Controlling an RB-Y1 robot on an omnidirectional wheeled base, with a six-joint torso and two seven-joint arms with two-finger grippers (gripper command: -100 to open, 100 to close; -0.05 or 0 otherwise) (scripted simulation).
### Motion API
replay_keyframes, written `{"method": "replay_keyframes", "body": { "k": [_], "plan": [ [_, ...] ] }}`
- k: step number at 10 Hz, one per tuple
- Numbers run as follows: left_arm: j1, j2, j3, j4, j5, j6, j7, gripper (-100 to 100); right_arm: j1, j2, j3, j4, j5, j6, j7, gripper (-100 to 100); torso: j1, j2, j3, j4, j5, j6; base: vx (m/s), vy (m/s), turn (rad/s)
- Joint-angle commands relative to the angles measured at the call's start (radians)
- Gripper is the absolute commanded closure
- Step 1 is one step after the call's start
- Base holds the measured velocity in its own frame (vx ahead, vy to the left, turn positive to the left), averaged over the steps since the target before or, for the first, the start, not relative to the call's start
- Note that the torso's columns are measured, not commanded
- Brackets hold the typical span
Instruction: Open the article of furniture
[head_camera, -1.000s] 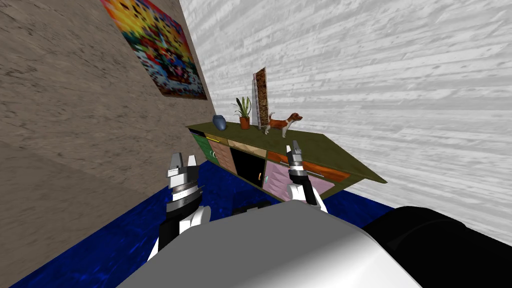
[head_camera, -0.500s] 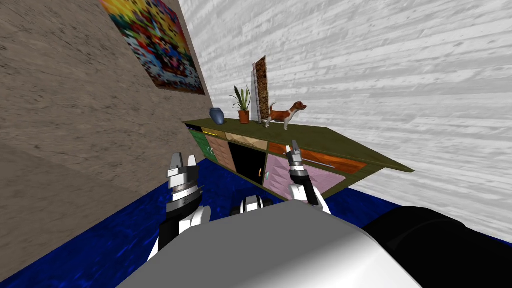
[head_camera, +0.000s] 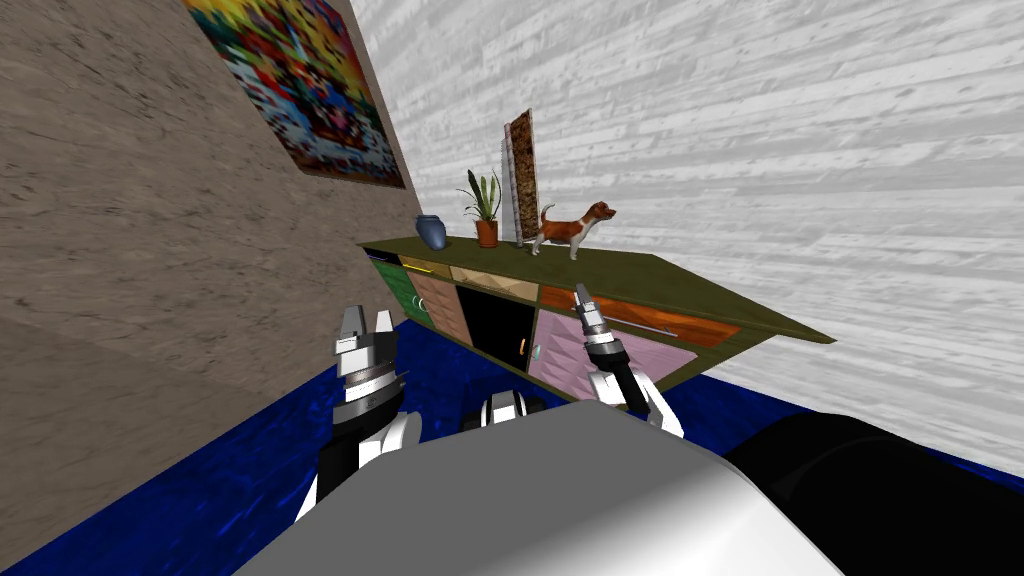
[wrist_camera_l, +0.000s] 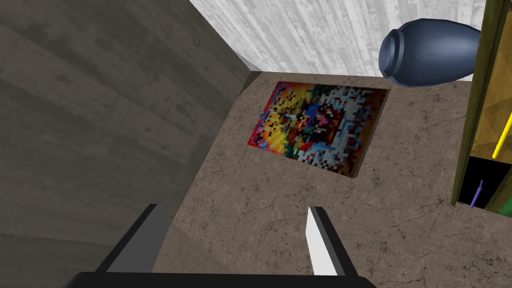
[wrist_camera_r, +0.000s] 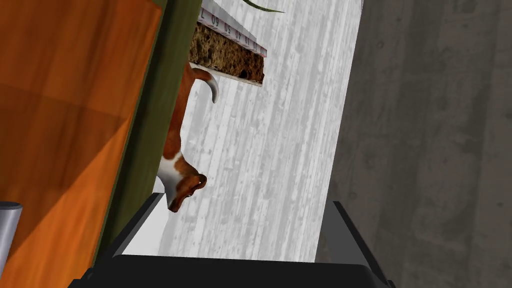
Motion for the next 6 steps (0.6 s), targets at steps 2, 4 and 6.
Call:
{"method": "replay_keyframes", "body": {
  "k": [2,4,6],
  "plan": [
    [0.0,0.0,0.0,0.0,0.0,0.0,0.0,0,0.024,-0.062,-0.027,-0.015,0.092,0.003,0.069,-100,0.001,0.0,0.0,0.0,0.0,0.0,0.042,0.066,-0.058],
    [0.0,0.0,0.0,0.0,0.0,0.0,0.0,0,0.044,-0.109,-0.05,-0.027,0.159,0.004,0.127,-100,-0.001,0.001,0.001,0.0,0.0,0.0,0.041,0.06,-0.069],
    [0.0,0.0,0.0,0.0,0.0,0.0,0.0,0,0.055,-0.134,-0.062,-0.034,0.211,0.005,0.158,-100,-0.001,0.0,0.0,0.0,0.0,0.0,0.037,0.048,-0.04]
  ]
}}
